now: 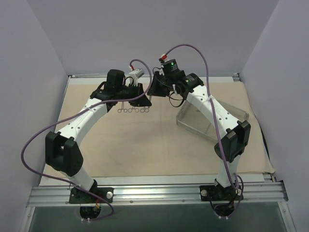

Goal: Open and lay out the surgical kit
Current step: Place the medical item in the surgical kit.

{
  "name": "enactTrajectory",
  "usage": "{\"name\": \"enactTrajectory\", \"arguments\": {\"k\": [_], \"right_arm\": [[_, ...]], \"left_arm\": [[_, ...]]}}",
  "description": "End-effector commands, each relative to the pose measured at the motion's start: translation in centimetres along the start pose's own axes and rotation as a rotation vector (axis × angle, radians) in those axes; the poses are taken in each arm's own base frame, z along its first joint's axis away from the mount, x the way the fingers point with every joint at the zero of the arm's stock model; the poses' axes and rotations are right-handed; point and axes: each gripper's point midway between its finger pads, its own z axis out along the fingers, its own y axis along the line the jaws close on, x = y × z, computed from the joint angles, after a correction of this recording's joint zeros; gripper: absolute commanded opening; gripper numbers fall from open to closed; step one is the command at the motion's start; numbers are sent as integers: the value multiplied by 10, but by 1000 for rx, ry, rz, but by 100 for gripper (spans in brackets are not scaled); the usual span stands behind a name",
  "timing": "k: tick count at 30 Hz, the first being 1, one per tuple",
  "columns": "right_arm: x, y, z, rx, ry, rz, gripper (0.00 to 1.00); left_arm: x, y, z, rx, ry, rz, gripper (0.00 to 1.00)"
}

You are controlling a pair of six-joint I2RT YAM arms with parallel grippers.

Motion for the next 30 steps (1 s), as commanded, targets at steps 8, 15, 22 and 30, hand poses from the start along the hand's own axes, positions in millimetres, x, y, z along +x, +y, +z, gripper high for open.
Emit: {"name": "enactTrajectory", "arguments": {"k": [8,15,22,30], "right_arm": [[-48,-72,-28,203,-89,134,73],[-69,-170,-70,443,-134,217,100],[-52,-201,-80,443,-59,204,100],[-41,-222,-82,422,-30,234,100]], "left_arm": [[-17,61,-29,-302,-17,-29,2],[29,181,-99,-731,139,-72,2],[57,266,-123,-923,268,-117,2],[62,306,-92,-915,280,-192,2]]}}
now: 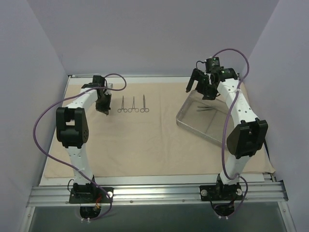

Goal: Open and lay out the surgical kit
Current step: Place the medical item in the surgical kit.

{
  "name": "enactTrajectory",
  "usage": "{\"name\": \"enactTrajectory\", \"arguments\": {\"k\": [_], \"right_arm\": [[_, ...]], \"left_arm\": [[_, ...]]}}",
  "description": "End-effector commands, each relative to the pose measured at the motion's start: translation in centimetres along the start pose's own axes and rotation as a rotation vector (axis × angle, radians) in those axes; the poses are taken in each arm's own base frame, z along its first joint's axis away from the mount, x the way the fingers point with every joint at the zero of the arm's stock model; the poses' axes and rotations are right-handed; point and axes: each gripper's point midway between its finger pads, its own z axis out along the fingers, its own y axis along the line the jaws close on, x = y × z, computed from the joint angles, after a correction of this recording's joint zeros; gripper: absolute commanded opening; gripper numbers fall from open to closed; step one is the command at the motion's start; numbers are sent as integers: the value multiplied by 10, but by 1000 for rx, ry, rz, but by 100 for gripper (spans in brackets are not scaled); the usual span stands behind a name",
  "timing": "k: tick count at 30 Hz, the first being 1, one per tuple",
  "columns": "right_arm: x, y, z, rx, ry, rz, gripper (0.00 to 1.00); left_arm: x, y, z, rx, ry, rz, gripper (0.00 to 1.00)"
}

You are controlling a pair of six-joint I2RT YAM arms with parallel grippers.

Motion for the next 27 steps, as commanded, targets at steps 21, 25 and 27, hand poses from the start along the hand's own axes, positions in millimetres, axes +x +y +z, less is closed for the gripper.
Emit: {"name": "enactTrajectory", "arguments": {"k": [21,25,27], "right_arm": [[-3,-28,-6,-6,6,18,100],[-3,-32,-2,5,10,27,100],[-1,-35,1,14,21,37,100]], "left_arm": [[-38,-18,35,69,32,-135,2],[-35,-18,40,70,62,-137,7],[-34,-17,41,65,69,-141,18]]}}
